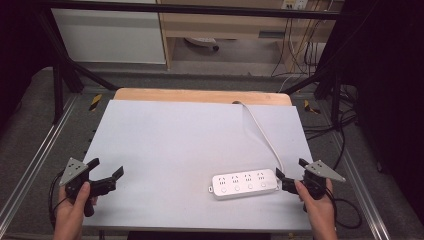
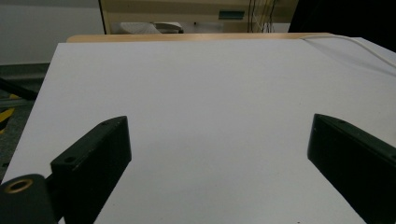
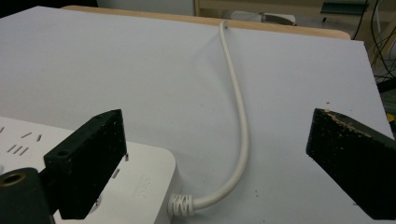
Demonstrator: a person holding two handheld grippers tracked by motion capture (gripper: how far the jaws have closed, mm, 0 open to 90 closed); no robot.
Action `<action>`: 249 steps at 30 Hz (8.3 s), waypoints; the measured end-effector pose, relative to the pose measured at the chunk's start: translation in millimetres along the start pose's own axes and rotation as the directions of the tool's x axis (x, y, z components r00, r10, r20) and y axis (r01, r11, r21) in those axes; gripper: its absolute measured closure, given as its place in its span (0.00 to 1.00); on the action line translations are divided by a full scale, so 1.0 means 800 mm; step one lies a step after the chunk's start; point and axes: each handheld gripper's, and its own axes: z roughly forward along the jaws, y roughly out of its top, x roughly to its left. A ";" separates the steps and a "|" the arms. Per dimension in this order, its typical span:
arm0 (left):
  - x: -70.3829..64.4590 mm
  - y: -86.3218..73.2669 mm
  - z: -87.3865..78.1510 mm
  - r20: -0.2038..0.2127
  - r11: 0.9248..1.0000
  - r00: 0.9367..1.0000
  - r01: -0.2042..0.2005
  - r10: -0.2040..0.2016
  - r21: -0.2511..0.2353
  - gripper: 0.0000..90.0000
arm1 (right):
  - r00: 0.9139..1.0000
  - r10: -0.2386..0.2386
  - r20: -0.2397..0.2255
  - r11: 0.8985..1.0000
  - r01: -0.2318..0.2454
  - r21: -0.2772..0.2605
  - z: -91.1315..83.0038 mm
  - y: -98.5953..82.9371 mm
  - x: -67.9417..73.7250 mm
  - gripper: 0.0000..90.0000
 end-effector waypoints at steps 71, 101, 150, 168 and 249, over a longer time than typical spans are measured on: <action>-0.011 -0.002 0.006 0.051 0.998 0.997 -0.054 0.052 0.032 0.06 | 0.993 -0.037 -0.108 0.997 0.030 -0.065 0.002 0.043 0.071 0.97; -0.011 -0.002 0.005 0.045 0.998 0.998 -0.051 0.049 0.035 0.06 | 0.981 -0.071 -0.183 0.992 0.089 0.091 0.015 0.008 0.091 1.00; -0.011 -0.001 0.005 0.046 0.998 0.997 -0.056 0.054 0.034 0.06 | 0.963 -0.097 -0.251 0.968 0.149 0.200 0.028 -0.010 0.106 1.00; -0.013 -0.002 0.006 0.040 0.998 0.998 -0.056 0.054 0.039 0.06 | 0.965 -0.106 -0.238 0.959 0.162 0.231 0.029 -0.009 0.112 1.00; -0.013 -0.004 0.009 0.037 0.996 0.998 -0.059 0.057 0.060 0.06 | 0.965 -0.134 -0.225 0.951 0.189 0.245 0.030 -0.007 0.115 1.00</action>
